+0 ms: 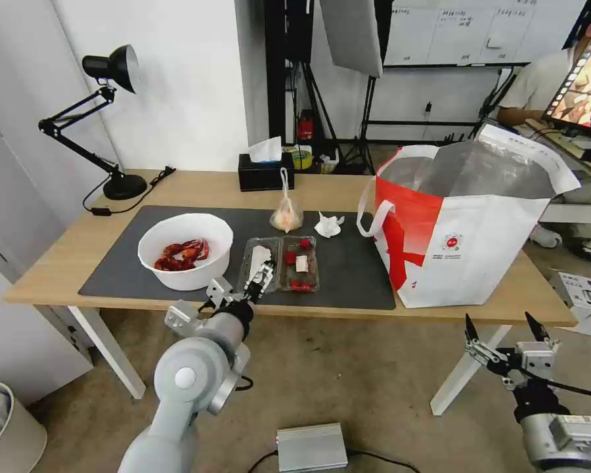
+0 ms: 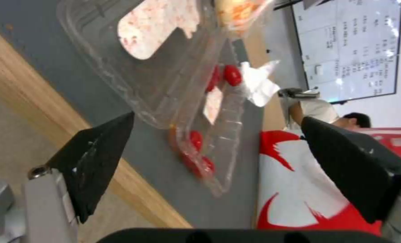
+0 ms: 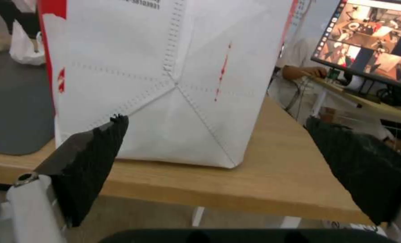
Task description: Pick up the trash from the table and place it into the takeout bag.
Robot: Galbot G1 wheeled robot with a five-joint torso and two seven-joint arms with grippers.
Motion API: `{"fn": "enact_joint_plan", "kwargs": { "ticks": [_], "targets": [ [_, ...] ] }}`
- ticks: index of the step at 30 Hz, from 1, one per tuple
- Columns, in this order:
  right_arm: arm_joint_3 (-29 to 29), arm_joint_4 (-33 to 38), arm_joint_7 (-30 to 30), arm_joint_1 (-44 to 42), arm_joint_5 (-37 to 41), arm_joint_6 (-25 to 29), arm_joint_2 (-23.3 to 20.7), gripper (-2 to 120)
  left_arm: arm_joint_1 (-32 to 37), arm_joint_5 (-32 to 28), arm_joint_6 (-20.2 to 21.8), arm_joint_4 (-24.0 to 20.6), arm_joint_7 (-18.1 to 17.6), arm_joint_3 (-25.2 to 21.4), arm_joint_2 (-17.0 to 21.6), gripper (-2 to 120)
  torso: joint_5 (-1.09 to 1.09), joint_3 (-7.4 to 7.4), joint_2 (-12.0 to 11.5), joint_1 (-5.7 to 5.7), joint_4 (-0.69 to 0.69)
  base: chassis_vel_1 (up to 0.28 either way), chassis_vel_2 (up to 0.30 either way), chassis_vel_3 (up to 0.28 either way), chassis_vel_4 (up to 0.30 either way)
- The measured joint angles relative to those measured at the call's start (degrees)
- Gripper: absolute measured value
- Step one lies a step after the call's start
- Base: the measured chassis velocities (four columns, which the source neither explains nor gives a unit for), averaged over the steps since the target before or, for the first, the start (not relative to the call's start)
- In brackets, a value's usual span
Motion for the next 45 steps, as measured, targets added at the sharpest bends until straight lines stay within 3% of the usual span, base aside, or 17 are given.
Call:
{"fn": "enact_joint_plan", "kwargs": {
  "ticks": [15,35,43,45],
  "targets": [
    [-0.1,-2.0,0.2,0.7,0.1,0.3,0.0,100,-1.3,3.1,0.1,5.0,2.4,0.9,-0.3,100,0.00,0.00,0.0,0.00,0.00,0.000,0.000,0.000,0.000],
    [-0.4,-3.6,0.1,1.1,0.2,1.1,0.2,100,-2.3,5.5,0.0,7.7,6.6,0.4,1.1,100,-0.01,-0.01,0.0,-0.01,-0.01,0.000,0.000,0.000,0.000],
    [-0.9,-4.7,-0.1,1.4,0.2,1.4,0.1,100,-1.0,8.9,-1.5,7.2,10.0,0.6,1.7,100,-0.01,0.00,0.0,0.00,0.01,0.000,0.000,0.000,0.000],
    [-1.1,-5.1,-0.2,1.7,0.2,1.5,0.0,100,-0.6,10.6,-2.0,7.1,13.2,0.9,2.0,100,-0.01,0.01,0.0,0.00,0.01,0.000,0.000,0.000,0.000]
  ]
}}
